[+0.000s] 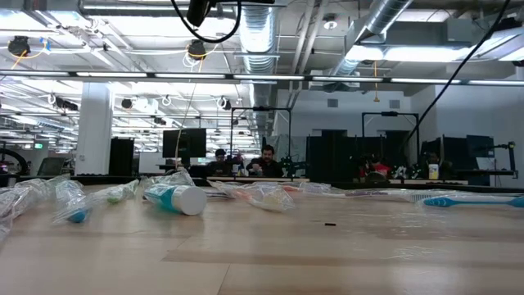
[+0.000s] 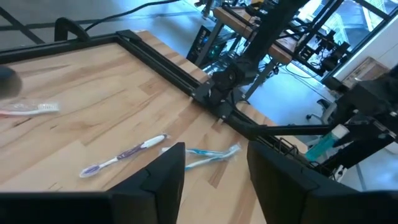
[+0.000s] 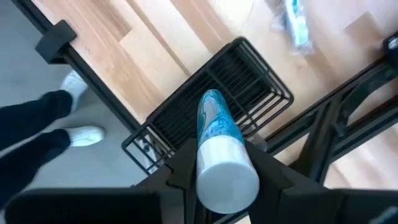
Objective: Pick & Place toothbrushing station
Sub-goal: Put the right blue mouthwash bottle into the black organizer
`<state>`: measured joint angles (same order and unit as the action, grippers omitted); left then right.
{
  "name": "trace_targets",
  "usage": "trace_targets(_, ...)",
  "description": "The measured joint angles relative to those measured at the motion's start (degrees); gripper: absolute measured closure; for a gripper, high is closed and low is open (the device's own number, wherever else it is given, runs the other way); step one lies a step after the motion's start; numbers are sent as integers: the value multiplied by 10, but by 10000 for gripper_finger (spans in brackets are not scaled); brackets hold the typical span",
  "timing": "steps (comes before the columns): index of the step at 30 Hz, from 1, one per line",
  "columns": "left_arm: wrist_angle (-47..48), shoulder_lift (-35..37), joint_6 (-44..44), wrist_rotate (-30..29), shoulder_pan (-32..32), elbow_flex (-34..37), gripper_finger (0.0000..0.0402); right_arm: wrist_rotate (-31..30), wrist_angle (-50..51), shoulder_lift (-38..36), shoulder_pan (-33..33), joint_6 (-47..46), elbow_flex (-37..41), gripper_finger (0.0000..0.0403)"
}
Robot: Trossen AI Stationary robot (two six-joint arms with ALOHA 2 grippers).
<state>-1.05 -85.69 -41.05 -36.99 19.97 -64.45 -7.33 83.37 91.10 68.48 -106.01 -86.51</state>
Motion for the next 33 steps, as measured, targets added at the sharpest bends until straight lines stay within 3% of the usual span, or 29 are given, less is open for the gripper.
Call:
trace_targets(8, -4, 0, -2, 0, 2, 0, 238, 33, 9, 39, -9, 10, -25, 315)
trace_targets(33, -5, 0, -4, 1, 19, 0, 243, 58, -52, 39, -2, 15, 62, 315)
